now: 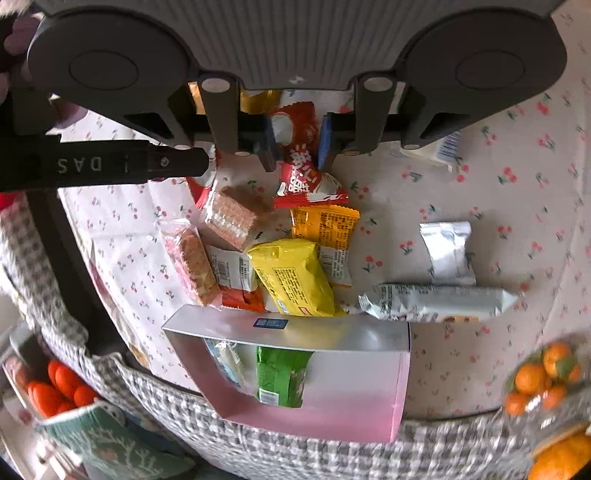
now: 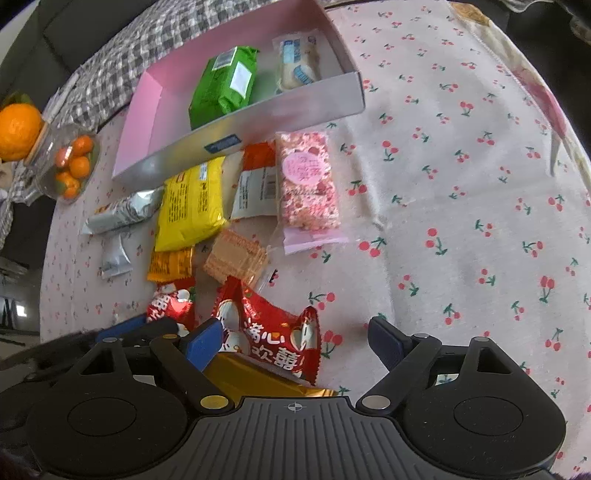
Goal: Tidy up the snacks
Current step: 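Move left gripper to a red candy wrapper while right gripper reaches another red candy, then close left gripper on its red candy while right gripper grasps the other red candy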
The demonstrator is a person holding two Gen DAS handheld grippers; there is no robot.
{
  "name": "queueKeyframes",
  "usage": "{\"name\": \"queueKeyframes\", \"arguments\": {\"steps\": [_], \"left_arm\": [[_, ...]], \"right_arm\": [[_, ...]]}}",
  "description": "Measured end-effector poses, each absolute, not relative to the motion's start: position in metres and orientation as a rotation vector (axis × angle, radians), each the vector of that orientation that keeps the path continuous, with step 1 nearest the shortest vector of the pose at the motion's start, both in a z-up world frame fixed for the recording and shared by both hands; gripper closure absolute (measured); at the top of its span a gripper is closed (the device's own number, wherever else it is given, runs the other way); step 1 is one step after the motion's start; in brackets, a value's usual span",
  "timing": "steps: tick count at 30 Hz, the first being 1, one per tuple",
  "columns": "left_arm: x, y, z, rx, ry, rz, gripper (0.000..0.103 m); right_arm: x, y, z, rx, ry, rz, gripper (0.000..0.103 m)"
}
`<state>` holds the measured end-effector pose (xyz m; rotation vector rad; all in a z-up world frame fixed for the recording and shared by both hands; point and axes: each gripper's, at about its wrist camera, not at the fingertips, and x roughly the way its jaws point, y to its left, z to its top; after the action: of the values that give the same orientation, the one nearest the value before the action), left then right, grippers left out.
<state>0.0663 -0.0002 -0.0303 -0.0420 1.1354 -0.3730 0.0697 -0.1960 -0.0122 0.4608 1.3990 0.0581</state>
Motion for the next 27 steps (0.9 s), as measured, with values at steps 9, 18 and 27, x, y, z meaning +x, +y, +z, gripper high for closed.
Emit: {"name": "queueKeyframes", "arguments": {"steps": [9, 18, 27], "left_arm": [[0.068, 0.007, -0.031, 0.008, 1.111, -0.352, 0.074], [0.074, 0.016, -0.045, -0.111, 1.187, -0.328, 0.070], [0.073, 0.022, -0.048, -0.140, 1.199, -0.316, 0.070]], "right_arm": [[0.069, -0.182, -0.015, 0.411, 1.392, 0.049, 0.015], [0.068, -0.167, -0.015, 0.320, 1.359, 0.041, 0.017], [0.064, -0.143, -0.014, 0.151, 1.312, 0.048, 0.035]]}}
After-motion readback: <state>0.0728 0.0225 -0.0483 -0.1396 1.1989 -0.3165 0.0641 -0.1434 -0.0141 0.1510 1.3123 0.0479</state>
